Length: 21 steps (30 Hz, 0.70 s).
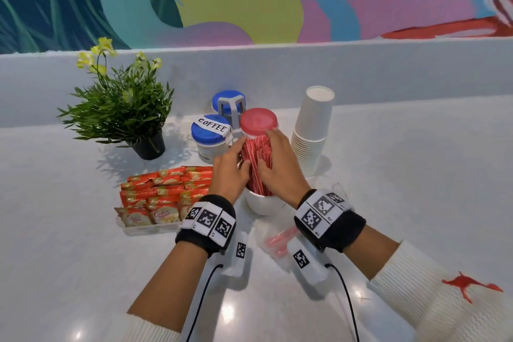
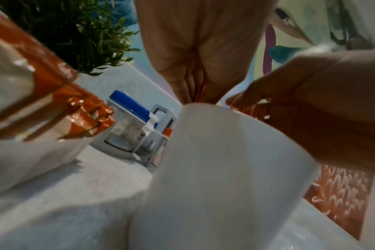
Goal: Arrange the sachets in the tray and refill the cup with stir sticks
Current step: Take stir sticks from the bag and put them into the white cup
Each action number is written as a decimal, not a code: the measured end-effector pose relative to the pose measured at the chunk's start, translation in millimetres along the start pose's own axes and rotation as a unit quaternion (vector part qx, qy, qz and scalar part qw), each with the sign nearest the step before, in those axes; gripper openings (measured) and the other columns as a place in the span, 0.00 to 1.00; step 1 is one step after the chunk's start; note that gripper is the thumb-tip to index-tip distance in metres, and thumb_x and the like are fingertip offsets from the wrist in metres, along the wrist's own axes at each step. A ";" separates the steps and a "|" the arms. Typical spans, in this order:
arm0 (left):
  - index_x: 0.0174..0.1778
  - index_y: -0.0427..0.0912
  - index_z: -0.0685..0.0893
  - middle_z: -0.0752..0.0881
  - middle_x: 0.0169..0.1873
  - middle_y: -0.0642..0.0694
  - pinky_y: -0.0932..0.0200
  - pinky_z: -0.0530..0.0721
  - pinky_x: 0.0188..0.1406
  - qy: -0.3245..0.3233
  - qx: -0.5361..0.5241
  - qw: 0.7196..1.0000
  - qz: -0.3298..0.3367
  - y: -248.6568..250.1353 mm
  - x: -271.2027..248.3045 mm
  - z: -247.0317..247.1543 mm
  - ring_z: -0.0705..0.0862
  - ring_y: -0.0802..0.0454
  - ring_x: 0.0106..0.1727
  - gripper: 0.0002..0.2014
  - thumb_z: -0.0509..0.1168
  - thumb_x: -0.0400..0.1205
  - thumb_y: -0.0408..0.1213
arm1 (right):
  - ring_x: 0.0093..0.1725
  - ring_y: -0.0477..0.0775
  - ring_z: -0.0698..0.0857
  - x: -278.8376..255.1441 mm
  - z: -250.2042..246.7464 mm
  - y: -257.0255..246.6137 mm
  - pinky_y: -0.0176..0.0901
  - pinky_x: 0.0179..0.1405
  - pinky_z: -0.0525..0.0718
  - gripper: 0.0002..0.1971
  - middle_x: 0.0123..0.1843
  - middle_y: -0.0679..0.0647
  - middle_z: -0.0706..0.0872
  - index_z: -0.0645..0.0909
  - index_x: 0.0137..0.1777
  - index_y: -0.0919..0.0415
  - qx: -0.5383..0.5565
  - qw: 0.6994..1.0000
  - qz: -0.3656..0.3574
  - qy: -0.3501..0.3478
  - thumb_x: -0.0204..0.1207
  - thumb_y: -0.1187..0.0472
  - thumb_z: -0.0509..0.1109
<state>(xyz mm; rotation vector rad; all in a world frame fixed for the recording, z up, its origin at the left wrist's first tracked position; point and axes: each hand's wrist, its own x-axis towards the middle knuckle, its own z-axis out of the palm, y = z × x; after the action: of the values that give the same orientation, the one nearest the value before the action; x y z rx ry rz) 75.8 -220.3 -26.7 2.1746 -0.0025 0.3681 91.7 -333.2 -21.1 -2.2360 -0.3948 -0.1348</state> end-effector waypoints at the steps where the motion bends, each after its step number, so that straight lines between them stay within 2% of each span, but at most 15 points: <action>1: 0.75 0.38 0.71 0.82 0.65 0.39 0.74 0.70 0.59 0.000 -0.005 1.000 0.002 0.0 0.0 -0.6 0.82 0.47 0.64 0.28 0.61 0.78 0.20 | 0.80 0.57 0.60 0.5 1.8 -0.3 0.48 0.79 0.62 0.31 0.81 0.60 0.58 0.57 0.78 0.63 -0.015 1.000 -0.004 -0.013 0.75 0.69 0.61; 3: 0.76 0.38 0.69 0.80 0.67 0.39 0.78 0.69 0.59 -0.004 -0.011 1.000 0.004 0.0 0.2 -3.6 0.80 0.50 0.65 0.28 0.60 0.79 0.19 | 0.81 0.59 0.58 1.2 3.5 3.4 0.50 0.78 0.61 0.31 0.82 0.61 0.54 0.57 0.78 0.64 -0.035 0.999 -0.003 -0.033 0.74 0.70 0.60; 5: 0.75 0.37 0.70 0.81 0.66 0.38 0.86 0.66 0.54 -0.008 -0.006 1.000 0.015 -2.4 0.6 -7.6 0.80 0.52 0.63 0.26 0.58 0.79 0.18 | 0.81 0.60 0.56 3.9 4.6 9.3 0.51 0.80 0.59 0.32 0.82 0.62 0.52 0.55 0.78 0.65 -0.038 0.998 0.005 -0.045 0.74 0.72 0.59; 7: 0.75 0.36 0.70 0.81 0.66 0.38 0.87 0.65 0.52 -0.022 0.001 1.000 0.018 -4.5 1.0 -9.6 0.81 0.48 0.64 0.25 0.58 0.81 0.21 | 0.81 0.60 0.57 8.4 2.0 13.0 0.48 0.80 0.58 0.32 0.82 0.62 0.53 0.52 0.80 0.65 -0.038 0.997 0.009 -0.059 0.76 0.73 0.58; 9: 0.77 0.38 0.68 0.81 0.66 0.38 0.78 0.69 0.55 -0.032 0.011 0.999 0.014 -4.3 -1.2 -8.4 0.81 0.46 0.65 0.24 0.59 0.83 0.26 | 0.78 0.58 0.63 11.7 -0.2 14.6 0.43 0.76 0.61 0.30 0.80 0.61 0.57 0.53 0.79 0.65 -0.033 0.997 0.007 -0.063 0.77 0.73 0.58; 12: 0.80 0.43 0.60 0.82 0.65 0.39 0.63 0.76 0.59 -0.034 0.069 0.997 0.023 -3.3 -10.0 -1.3 0.83 0.45 0.62 0.28 0.60 0.84 0.34 | 0.73 0.55 0.69 10.9 1.3 15.6 0.35 0.69 0.63 0.26 0.76 0.60 0.65 0.58 0.77 0.64 -0.012 1.000 -0.008 -0.028 0.79 0.72 0.57; 15: 0.82 0.48 0.51 0.79 0.68 0.40 0.54 0.81 0.59 -0.042 0.093 0.994 0.028 -7.1 -14.1 3.5 0.85 0.44 0.58 0.32 0.59 0.84 0.35 | 0.73 0.55 0.69 8.6 4.2 16.7 0.41 0.73 0.65 0.25 0.75 0.61 0.67 0.61 0.75 0.64 0.006 1.000 -0.016 0.011 0.78 0.71 0.58; 18: 0.81 0.48 0.58 0.66 0.79 0.43 0.49 0.74 0.72 -0.045 0.099 0.993 0.042 -9.4 -12.6 3.2 0.76 0.44 0.72 0.30 0.60 0.84 0.33 | 0.79 0.55 0.62 7.4 2.7 16.4 0.40 0.77 0.58 0.27 0.80 0.59 0.60 0.59 0.78 0.63 -0.015 1.000 -0.003 0.000 0.78 0.69 0.58; 19: 0.79 0.46 0.63 0.64 0.80 0.44 0.51 0.71 0.73 -0.033 0.109 0.992 0.045 -9.9 -11.7 2.3 0.73 0.45 0.75 0.27 0.60 0.83 0.33 | 0.80 0.54 0.59 7.3 2.2 16.2 0.39 0.78 0.55 0.27 0.81 0.58 0.58 0.58 0.79 0.63 -0.028 1.000 0.001 -0.009 0.79 0.69 0.58; 21: 0.76 0.42 0.70 0.63 0.80 0.45 0.55 0.71 0.71 -0.002 0.125 0.991 0.051 -10.2 -9.1 -0.2 0.72 0.47 0.76 0.22 0.60 0.84 0.34 | 0.82 0.54 0.57 7.4 2.5 16.1 0.42 0.80 0.54 0.28 0.82 0.56 0.56 0.58 0.79 0.62 -0.039 0.999 0.002 -0.024 0.79 0.68 0.57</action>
<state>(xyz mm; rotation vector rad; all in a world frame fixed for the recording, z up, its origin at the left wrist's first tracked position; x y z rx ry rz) 68.4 -215.3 -37.1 2.4289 -0.0747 0.4414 103.9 -339.2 -32.8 -2.3204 -0.4163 -0.0959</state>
